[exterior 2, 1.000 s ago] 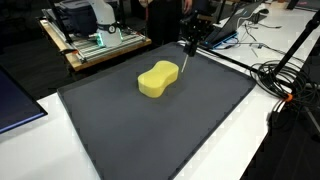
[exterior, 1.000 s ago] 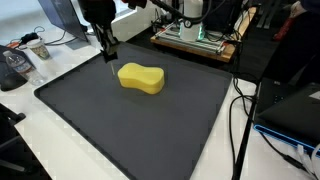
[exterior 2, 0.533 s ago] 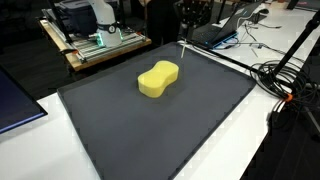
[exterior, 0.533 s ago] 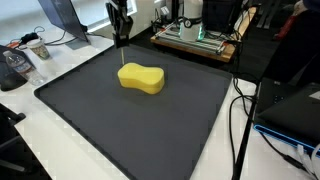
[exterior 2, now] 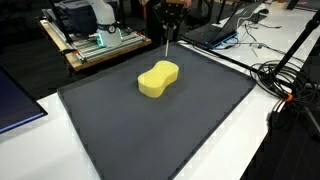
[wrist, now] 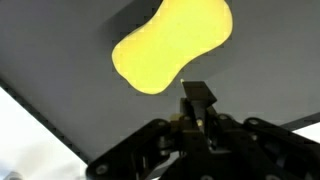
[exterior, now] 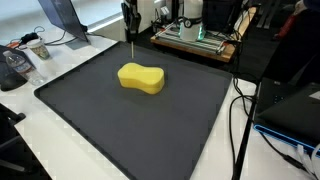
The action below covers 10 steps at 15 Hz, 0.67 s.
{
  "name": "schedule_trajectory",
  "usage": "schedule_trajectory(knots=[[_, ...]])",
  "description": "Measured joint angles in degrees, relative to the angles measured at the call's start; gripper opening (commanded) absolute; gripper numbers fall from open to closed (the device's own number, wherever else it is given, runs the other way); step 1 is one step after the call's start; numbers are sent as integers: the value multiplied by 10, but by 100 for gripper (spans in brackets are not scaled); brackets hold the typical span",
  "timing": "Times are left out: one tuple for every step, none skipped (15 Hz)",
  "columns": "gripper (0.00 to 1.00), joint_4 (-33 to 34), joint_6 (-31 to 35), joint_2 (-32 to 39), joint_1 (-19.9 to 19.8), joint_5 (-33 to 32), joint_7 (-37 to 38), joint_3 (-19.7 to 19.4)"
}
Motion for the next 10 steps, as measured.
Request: schedule_trajectory(knots=[[3,-18,12,-8,-11,4,0,0],[3,-36,23,-14,-24,9,0,-1],[3,-53,35,-18,-36,14,0,-3],[3,-68,46,-21,-48,20,-1,-5],[3,-80,55,-22,-59,26,-3,-6],[3,-91,63,-21,-68,33,-5,-8],[3,-101,70,-21,-76,39,-6,-10],[3,-109,76,-21,-83,43,-7,-11],[3,-117,82,-20,-89,44,-7,-12],[3,-123,87,-20,-93,47,-7,-13]])
